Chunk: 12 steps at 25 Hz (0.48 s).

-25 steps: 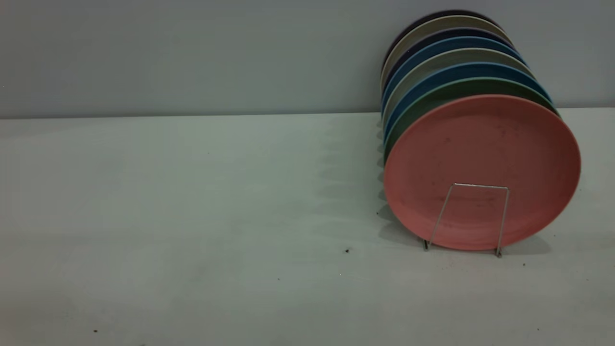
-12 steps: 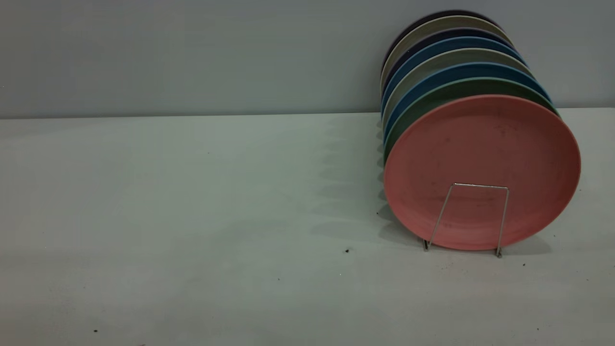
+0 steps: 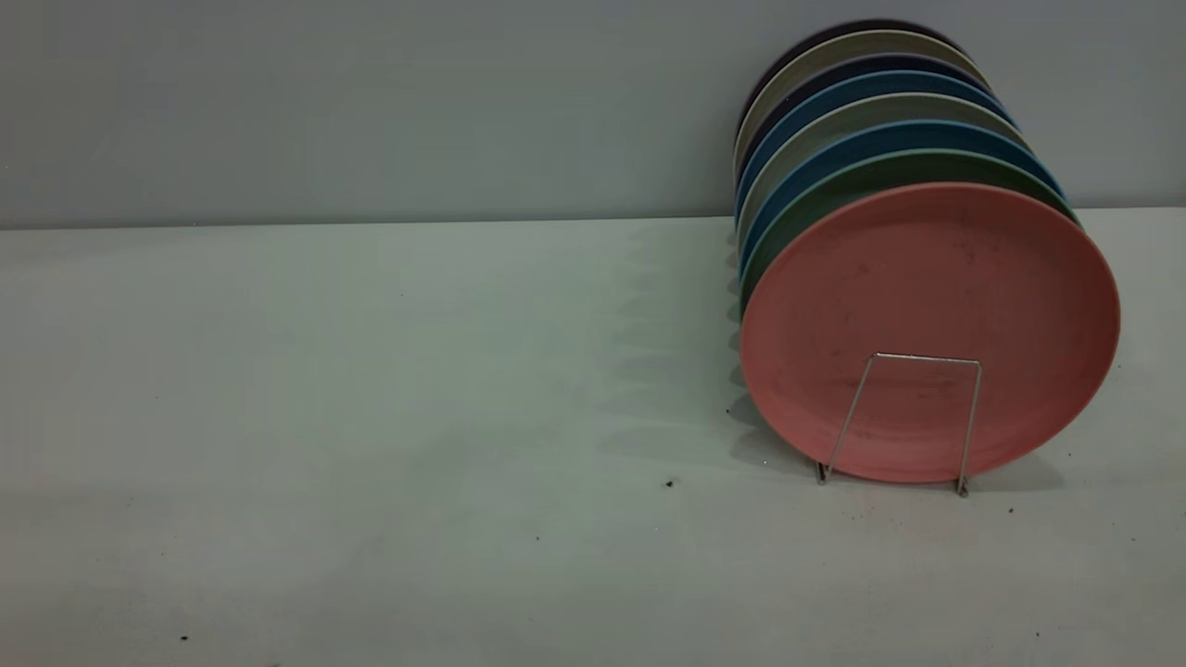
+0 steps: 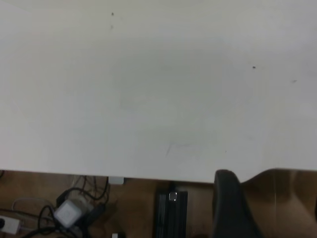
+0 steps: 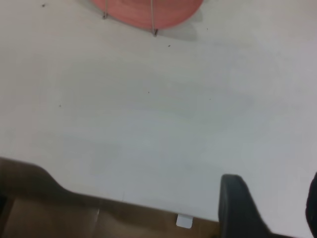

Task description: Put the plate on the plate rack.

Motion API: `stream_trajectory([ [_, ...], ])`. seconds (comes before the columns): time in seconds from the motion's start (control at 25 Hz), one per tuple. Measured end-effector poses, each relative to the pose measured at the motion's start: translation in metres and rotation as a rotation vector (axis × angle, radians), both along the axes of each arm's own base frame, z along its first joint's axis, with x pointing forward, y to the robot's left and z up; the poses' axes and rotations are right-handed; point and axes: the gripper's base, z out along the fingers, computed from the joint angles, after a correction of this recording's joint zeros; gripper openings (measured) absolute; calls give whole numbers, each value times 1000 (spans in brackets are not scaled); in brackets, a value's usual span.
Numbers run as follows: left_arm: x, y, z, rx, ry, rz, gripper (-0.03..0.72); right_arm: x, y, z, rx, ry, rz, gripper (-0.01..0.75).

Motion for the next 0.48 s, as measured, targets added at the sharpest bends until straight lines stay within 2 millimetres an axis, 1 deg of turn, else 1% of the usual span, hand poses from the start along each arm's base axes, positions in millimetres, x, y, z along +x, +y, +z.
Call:
stream_trajectory([
  [0.32, -2, 0, 0, 2, -13, -3, 445, 0, 0, 0, 1, -1, -1, 350],
  [0.48, -5, -2, 0, 4, -29, -59, 445, 0, 0, 0, 1, -1, -1, 350],
])
